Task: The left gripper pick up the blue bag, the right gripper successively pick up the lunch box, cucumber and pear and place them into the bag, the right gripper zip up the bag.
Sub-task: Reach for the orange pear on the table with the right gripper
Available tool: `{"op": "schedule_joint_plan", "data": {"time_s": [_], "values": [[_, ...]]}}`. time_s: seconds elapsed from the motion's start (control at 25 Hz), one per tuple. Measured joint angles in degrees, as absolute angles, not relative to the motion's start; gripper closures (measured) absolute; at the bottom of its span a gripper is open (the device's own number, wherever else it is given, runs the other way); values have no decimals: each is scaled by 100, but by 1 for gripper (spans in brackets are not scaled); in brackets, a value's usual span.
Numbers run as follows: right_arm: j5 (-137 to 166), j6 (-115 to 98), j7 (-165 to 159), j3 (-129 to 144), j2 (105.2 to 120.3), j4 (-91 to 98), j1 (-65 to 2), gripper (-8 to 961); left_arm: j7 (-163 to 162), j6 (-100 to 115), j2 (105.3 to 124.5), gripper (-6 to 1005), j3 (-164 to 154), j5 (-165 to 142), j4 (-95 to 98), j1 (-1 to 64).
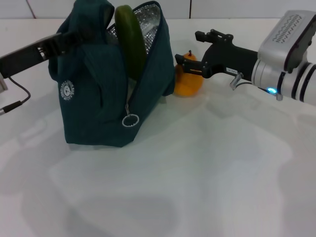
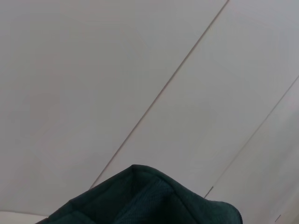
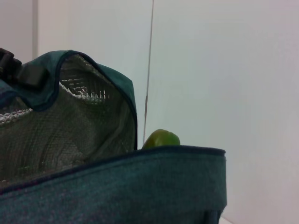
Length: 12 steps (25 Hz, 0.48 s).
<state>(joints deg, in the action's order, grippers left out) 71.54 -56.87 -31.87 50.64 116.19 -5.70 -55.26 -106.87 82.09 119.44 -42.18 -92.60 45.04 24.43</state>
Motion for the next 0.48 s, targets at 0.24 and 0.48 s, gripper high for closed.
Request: {"op": "schedule_joint_plan", "data": {"time_s": [0.24,0.48], "values": [[7160,-5750,-3194,5032,11619,-623,-5560,143,-10687,8209,11943,961,-4220,-9260,4504,2461],[7164,-5721,-3227,5027,11620,-686,-5594,248,-10687,8209,11933,961,-4235,-9260,4506,2469]]}}
